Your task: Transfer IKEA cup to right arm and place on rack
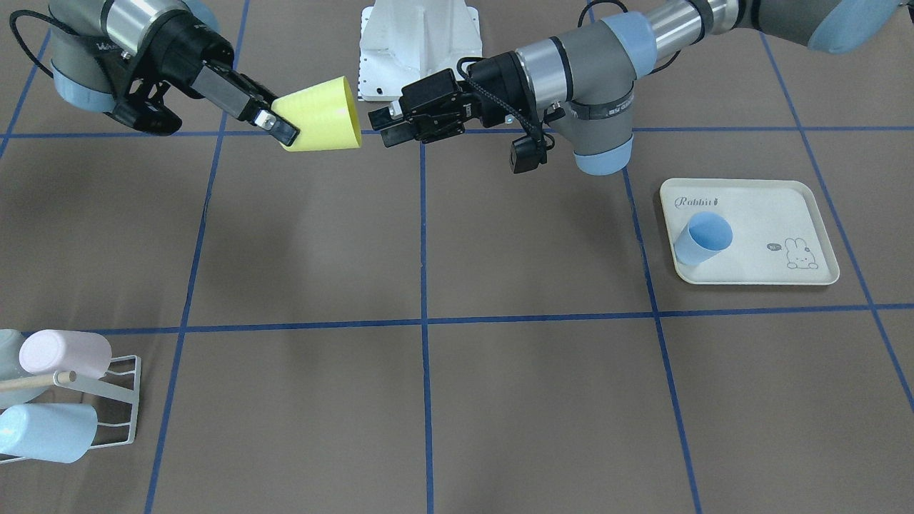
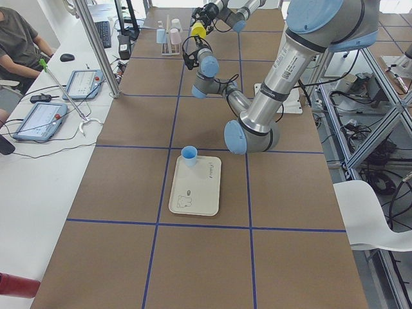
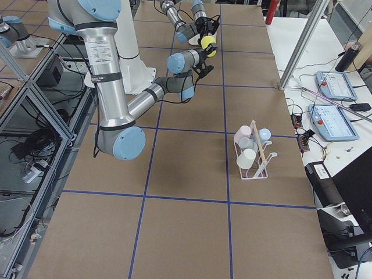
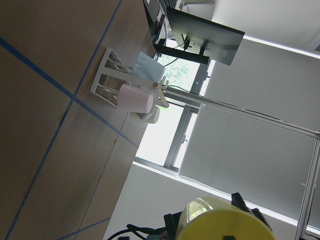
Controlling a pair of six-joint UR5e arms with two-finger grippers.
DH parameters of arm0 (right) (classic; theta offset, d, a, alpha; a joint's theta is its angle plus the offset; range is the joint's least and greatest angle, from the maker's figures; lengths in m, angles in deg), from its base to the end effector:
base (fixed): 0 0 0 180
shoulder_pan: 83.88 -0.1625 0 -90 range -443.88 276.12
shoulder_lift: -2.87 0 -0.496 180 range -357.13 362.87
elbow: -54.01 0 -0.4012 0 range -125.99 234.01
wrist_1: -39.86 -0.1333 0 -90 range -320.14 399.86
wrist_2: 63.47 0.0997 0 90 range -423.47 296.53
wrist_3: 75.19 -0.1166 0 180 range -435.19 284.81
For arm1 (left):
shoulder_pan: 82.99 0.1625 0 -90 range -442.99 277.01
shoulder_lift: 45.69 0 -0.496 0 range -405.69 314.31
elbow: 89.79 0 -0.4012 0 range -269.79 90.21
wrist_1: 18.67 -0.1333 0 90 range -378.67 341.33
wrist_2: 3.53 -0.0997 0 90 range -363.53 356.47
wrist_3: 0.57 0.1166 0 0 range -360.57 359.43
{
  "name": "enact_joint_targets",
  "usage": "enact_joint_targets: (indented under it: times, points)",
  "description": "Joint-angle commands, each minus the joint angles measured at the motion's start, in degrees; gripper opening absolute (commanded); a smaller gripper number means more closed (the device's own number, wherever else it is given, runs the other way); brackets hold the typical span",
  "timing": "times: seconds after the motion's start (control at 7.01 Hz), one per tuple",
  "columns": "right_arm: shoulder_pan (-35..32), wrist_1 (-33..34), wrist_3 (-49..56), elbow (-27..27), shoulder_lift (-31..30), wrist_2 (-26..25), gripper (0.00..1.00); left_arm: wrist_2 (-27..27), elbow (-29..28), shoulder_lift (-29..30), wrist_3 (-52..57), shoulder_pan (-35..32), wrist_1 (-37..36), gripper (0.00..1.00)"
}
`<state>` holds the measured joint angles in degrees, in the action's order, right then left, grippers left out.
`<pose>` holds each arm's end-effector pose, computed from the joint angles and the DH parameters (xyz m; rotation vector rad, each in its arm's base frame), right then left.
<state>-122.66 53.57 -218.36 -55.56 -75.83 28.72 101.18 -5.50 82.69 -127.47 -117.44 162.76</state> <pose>-0.3274 -0.4283 0.3134 -0.2803 -1.9939 1.0413 0.5047 -0.4720 0.1890 -0.1952 2.1688 -0.4444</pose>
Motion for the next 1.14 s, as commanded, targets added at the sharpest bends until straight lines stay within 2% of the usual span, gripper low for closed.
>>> enact_joint_targets:
  times: [0.0,0.14,0.29,0.57,0.71,0.86,1.0]
  points:
    - [-4.54,0.7,16.18,-0.47,-6.79,0.27,0.0,-0.04,-0.1,-1.29,2.53,-0.53,-0.11,0.69]
    - [-7.52,4.01,26.18,-0.12,-8.13,0.44,0.0,-0.04,-0.27,-1.29,2.71,-0.79,-0.54,0.69]
    - [-9.55,12.05,38.81,-0.46,-7.62,0.18,0.0,-0.04,-1.06,-1.29,5.06,-0.79,-0.64,0.69]
    - [-14.81,21.67,56.34,0.41,-6.74,0.26,0.0,0.05,-1.15,-1.29,7.09,-1.49,-1.16,0.69]
    - [-18.84,30.41,66.43,1.46,-2.91,0.35,0.0,0.05,-1.07,-1.29,8.93,-1.5,-2.47,0.69]
    - [-22.8,36.07,76.71,4.86,1.22,0.44,0.0,0.05,-1.06,-1.29,9.38,-1.41,-3.09,0.69]
    - [-26.06,36.56,80.64,9.42,3.79,0.53,0.0,-0.03,-1.15,-1.29,9.47,-1.15,-3.19,0.69]
